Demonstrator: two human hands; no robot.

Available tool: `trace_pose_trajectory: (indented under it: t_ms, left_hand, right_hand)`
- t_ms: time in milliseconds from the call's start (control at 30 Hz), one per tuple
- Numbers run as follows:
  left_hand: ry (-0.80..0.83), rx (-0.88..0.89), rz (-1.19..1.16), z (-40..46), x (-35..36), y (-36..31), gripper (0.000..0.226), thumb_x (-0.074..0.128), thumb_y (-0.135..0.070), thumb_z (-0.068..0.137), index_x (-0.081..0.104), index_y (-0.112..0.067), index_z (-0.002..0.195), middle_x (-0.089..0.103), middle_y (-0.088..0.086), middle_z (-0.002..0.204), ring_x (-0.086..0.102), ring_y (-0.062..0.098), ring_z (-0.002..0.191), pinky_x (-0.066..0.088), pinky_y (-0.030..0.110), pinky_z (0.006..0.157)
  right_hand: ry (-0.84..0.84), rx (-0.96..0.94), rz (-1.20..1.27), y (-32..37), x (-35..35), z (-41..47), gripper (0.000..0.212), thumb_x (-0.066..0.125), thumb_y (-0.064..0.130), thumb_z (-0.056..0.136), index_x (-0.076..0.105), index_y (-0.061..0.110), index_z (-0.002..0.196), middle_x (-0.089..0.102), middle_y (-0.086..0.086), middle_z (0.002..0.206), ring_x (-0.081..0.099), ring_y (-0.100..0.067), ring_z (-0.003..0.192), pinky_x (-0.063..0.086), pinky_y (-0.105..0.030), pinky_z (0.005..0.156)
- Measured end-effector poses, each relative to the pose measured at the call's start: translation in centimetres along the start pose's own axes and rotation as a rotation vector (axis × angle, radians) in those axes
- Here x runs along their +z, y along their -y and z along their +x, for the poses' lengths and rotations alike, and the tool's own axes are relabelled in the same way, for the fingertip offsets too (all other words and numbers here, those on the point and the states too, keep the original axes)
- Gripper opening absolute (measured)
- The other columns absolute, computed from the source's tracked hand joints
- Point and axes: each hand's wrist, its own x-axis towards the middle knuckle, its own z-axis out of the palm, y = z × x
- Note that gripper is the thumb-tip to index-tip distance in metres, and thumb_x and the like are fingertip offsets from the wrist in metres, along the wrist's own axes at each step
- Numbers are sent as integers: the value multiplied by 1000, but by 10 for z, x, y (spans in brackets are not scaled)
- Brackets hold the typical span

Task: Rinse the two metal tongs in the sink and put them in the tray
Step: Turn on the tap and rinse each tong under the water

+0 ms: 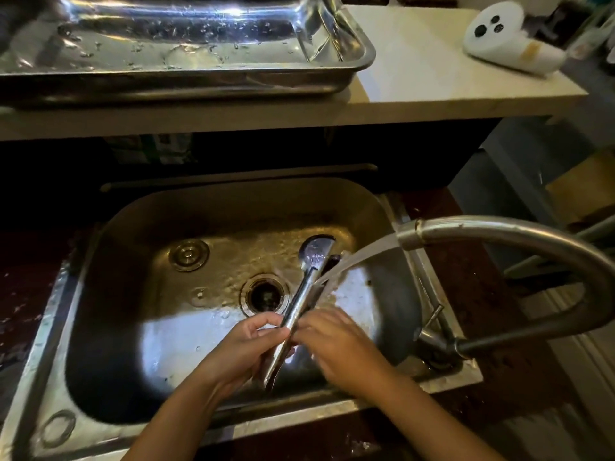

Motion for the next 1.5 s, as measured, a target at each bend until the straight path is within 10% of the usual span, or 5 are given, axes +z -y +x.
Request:
trace_pose_trajectory:
  t_ms: [333,467,667,1233,1500]
  left_hand:
    - [-72,37,-72,22,19,-11,3,54,-3,87,56,-4,85,75,15,80,64,27,77,54,27,55]
    - [-101,37,-1,23,26,-6,4,56,-4,86,59,-3,89,74,13,76,68,24,77,54,29,62]
    - [-14,48,182,8,25,0,12,64,-2,81,57,-11,85,77,12,84,72,24,85,54,21,64]
    - [219,-96,311,-19,5,-20,30,60,-26,81,67,-2,99,76,5,91,69,14,68,56,21,62]
    - [189,-110,200,-20,0,-16,31,60,-24,77,68,-4,100,77,4,84,69,13,61,56,20,58]
  right_hand:
    - [14,39,151,22,22,-27,66,44,1,74,40,21,137,43,3,146,13,2,138,-1,-32,114]
    - [-319,372,541,15,13,-23,52,51,4,86,49,44,119,47,26,131,39,7,127,35,-12,106]
    - [-455,922,1495,-18,-16,22,36,65,15,83,51,27,115,70,-7,100,70,-20,88,58,-33,72]
    - [-532,882,904,-43,-4,59,33,59,28,88,59,-4,79,55,-8,66,52,-23,67,41,-29,58]
    - [-167,711,789,-37,-9,48,48,79,48,58,51,31,93,60,11,92,58,-10,85,45,-19,61]
